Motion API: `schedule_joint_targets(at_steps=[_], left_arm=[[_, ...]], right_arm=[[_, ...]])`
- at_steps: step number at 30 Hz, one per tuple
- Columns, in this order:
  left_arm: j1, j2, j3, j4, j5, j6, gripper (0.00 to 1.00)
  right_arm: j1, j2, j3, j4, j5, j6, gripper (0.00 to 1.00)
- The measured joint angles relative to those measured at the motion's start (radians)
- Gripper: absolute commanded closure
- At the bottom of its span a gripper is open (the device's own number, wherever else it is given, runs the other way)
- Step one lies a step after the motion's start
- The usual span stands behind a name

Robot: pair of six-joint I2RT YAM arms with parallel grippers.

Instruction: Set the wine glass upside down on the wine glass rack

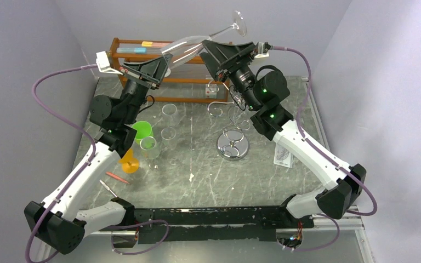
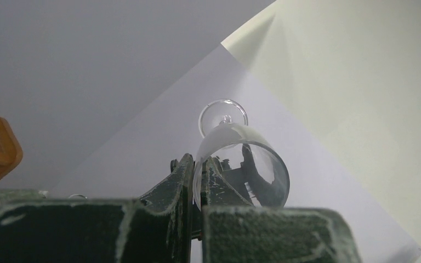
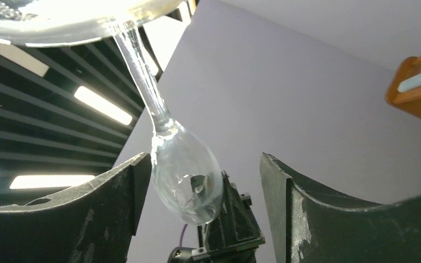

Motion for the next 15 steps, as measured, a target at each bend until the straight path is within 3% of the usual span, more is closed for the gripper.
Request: schedule_joint_targets(at_steps=[4, 8, 15], left_arm=[[-0.002, -0.001, -0.02, 0.013, 0.01, -0.016, 0.95], [-0.003, -0.008, -0.034, 0.027, 0.021, -0.029, 0.95], [-0.003, -0.021, -0.042, 0.036, 0.023, -0.031, 0.95]], right_arm=[[0.008, 0.019, -0.002, 0.072, -0.006, -0.003, 0.34], [0.021, 0.028, -0.002, 0.121, -0.011, -0.011, 0.47], [0.032, 0.038, 0.001, 0.162, -0.022, -0.037, 0.83]])
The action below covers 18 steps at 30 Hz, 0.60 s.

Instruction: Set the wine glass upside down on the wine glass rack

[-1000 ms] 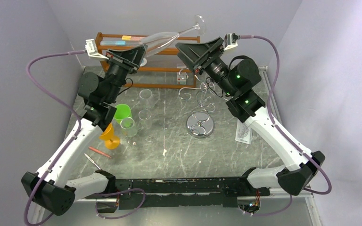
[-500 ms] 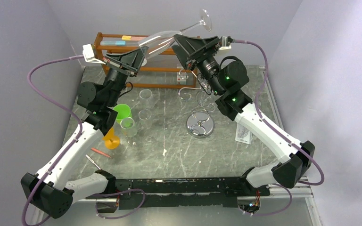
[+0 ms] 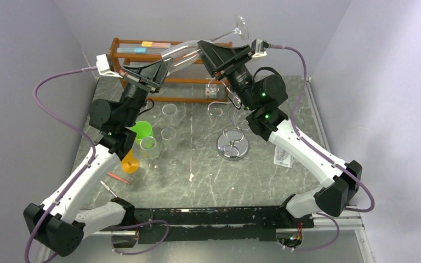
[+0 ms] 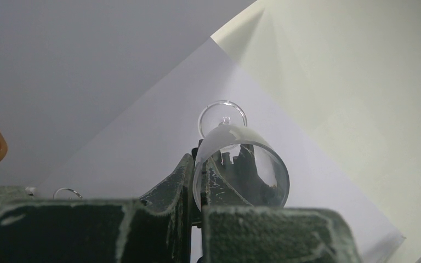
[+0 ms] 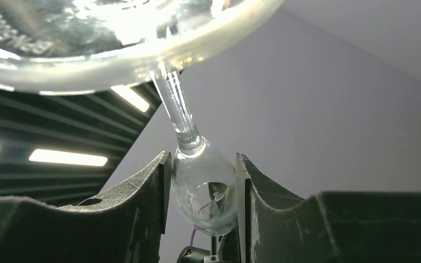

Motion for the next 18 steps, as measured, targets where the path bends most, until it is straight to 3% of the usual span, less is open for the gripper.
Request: schedule_joint_targets(at_steps=[4, 7, 11, 18], left_arm=[[0.0, -0.007, -0.001, 0.001, 0.012, 0.007, 0.81], [0.0, -0.019, -0.01, 0.002, 0.029, 0.013, 0.58], [-0.002, -0.048, -0.04, 0.001, 0.047, 0.017, 0.38], [-0.002, -0.129, -0.09, -0.076, 0.055, 0.062, 0.19]], right_arm=[[0.003, -0.009, -0.006, 0.008, -0.003, -0.024, 0.96], [0.008, -0.024, -0.013, 0.006, -0.002, -0.05, 0.98], [0.009, -0.052, -0.026, 0.003, 0.009, -0.092, 0.99], [0.008, -0.098, -0.035, -0.068, 0.028, -0.183, 1.0]])
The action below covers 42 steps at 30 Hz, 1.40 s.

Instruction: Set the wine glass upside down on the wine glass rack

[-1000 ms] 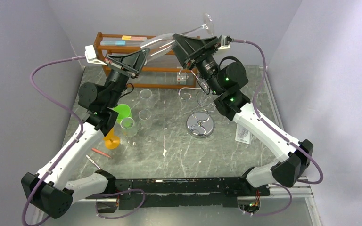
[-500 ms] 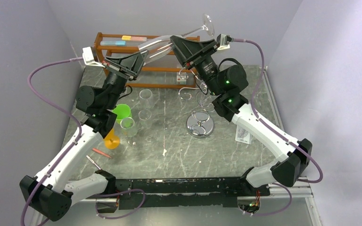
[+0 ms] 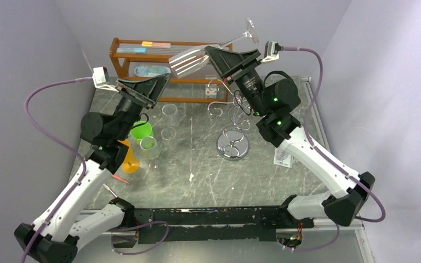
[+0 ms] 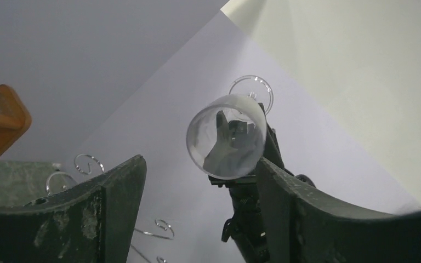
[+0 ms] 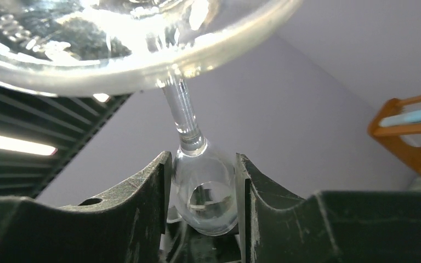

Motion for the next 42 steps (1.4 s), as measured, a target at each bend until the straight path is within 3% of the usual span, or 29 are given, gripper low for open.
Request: schedule_joint_targets(at_steps=[6, 12, 16, 22, 30, 42], left_arm=[[0.0, -0.15, 0.002, -0.248, -0.036, 0.135, 0.07], [0.0, -0.267, 0.077, -0.489, -0.075, 0.313, 0.07], [0.0, -0.255, 0.174, -0.548, 0.014, 0.427, 0.08], [0.0, -0.14, 0.265, -0.559, 0.244, 0.519, 0.13], [-0.001, 0.043, 0.206, -0.438, 0.57, 0.505, 0.13], [-0.03, 0.041, 0.144, -0.238, 0.689, 0.476, 0.15]], right_arm=[[0.0, -0.085, 0.001, -0.203, 0.004, -0.153, 1.0], [0.0, -0.193, 0.001, -0.399, -0.062, -0.346, 1.0], [0.0, -0.263, 0.001, -0.505, -0.159, -0.5, 1.0], [0.0, -0.372, -0.034, -0.607, -0.341, -0.726, 1.0], [0.0, -0.365, -0.065, -0.645, -0.528, -0.843, 1.0], [0.005, -0.24, -0.134, -0.632, -0.645, -0.811, 1.0]])
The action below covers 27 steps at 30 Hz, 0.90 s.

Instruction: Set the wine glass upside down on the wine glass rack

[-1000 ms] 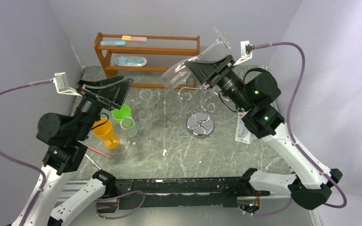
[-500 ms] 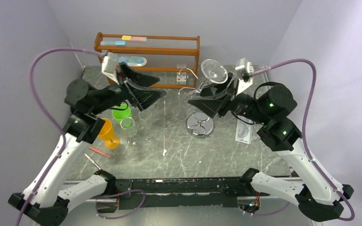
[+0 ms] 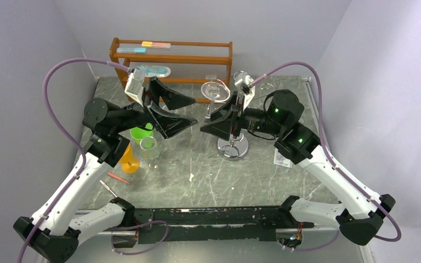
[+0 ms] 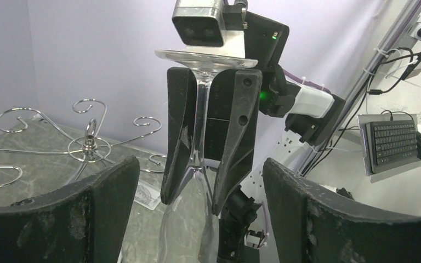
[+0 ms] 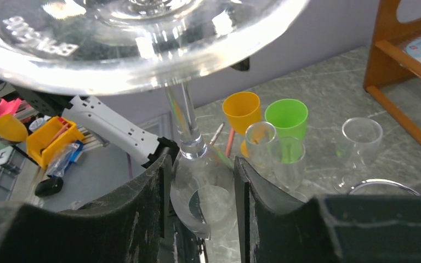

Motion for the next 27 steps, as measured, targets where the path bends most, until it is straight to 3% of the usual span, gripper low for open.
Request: schedule_joint_targets(at_steps=[7, 13, 19, 24, 27], left_arm=[[-0.034, 0.04, -0.007, 0.005, 0.028, 0.014, 0.34], [-0.066, 0.09, -0.005, -0.01, 0.047, 0.021, 0.38], [-0.091, 0.089, -0.005, -0.029, 0.064, 0.044, 0.53], [-0.092, 0.087, 0.005, -0.093, 0.053, 0.098, 0.53], [-0.094, 0.077, 0.005, -0.128, 0.046, 0.127, 0.67]], right_arm=[[0.041, 0.024, 0.0, 0.029, -0.024, 0.006, 1.0], [0.078, 0.035, 0.0, 0.029, -0.025, -0.008, 1.0], [0.11, 0.057, 0.0, 0.026, -0.008, -0.022, 1.0], [0.114, 0.06, 0.0, 0.006, 0.016, -0.026, 1.0], [0.119, 0.06, 0.0, -0.005, 0.034, -0.026, 1.0]])
